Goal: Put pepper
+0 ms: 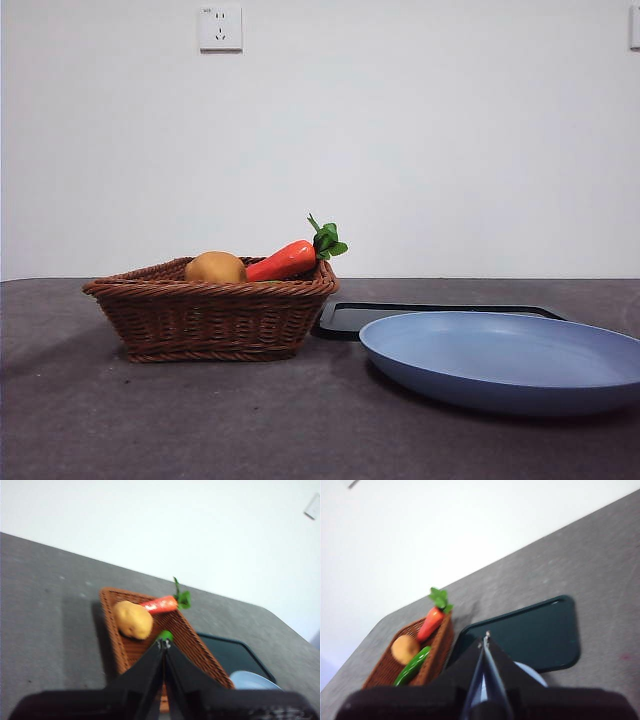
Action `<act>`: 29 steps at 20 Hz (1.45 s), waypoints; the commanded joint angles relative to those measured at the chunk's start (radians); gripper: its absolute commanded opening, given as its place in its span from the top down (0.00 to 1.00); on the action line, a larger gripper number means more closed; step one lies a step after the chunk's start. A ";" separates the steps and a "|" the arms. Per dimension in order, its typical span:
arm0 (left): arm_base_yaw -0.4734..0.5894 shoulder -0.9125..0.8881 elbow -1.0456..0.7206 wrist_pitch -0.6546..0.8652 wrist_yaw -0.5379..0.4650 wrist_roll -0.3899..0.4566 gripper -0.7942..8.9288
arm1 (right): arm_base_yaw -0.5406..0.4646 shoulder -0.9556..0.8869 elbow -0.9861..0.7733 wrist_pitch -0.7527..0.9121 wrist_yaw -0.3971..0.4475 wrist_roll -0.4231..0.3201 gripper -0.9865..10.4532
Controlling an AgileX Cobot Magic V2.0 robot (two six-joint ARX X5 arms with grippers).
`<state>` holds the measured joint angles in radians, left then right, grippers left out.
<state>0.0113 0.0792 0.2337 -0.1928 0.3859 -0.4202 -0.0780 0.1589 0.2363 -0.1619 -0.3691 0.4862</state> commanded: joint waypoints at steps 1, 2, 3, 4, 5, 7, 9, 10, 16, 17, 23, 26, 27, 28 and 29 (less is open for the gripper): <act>0.003 0.075 0.066 -0.022 0.045 0.018 0.91 | 0.003 0.061 0.074 -0.029 -0.035 -0.032 0.91; 0.003 0.106 0.090 -0.034 0.062 0.036 0.91 | 0.003 0.086 0.103 -0.051 -0.053 -0.050 0.91; 0.003 0.144 0.120 -0.050 0.080 0.058 0.91 | 0.004 0.117 0.137 -0.084 -0.067 -0.074 0.91; 0.003 0.182 0.151 -0.069 0.098 0.080 0.91 | 0.004 0.149 0.175 -0.122 -0.079 -0.100 0.91; 0.003 0.214 0.178 -0.088 0.119 0.098 0.91 | 0.004 0.173 0.205 -0.155 -0.080 -0.127 0.91; 0.003 0.288 0.241 -0.132 0.150 0.148 0.91 | 0.009 0.229 0.280 -0.238 -0.093 -0.198 0.91; 0.002 0.353 0.299 -0.179 0.176 0.201 0.91 | 0.014 0.280 0.349 -0.315 -0.105 -0.255 0.91; 0.000 0.386 0.331 -0.209 0.192 0.230 0.91 | 0.019 0.307 0.387 -0.362 -0.104 -0.291 0.91; -0.010 0.534 0.498 -0.397 0.232 0.394 0.91 | 0.050 0.441 0.582 -0.613 -0.101 -0.509 0.91; -0.013 0.551 0.522 -0.428 0.231 0.417 0.91 | 0.056 0.458 0.607 -0.651 -0.099 -0.533 0.91; -0.054 0.607 0.640 -0.591 0.217 0.530 0.91 | 0.121 0.558 0.735 -0.883 -0.065 -0.661 0.91; -0.057 0.607 0.640 -0.592 0.219 0.529 0.91 | 0.134 0.574 0.735 -0.887 -0.051 -0.660 0.90; -0.057 0.607 0.640 -0.592 0.221 0.525 0.90 | 0.134 0.578 0.735 -0.887 -0.051 -0.658 0.90; -0.057 0.607 0.640 -0.592 0.220 0.525 0.84 | 0.134 0.583 0.735 -0.887 -0.051 -0.656 0.87; -0.057 0.607 0.640 -0.590 0.220 0.525 0.74 | 0.134 0.589 0.735 -0.887 -0.051 -0.648 0.81</act>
<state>-0.0425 0.6815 0.8604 -0.7914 0.6056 0.0895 0.0532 0.7437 0.9550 -1.0550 -0.4202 -0.1570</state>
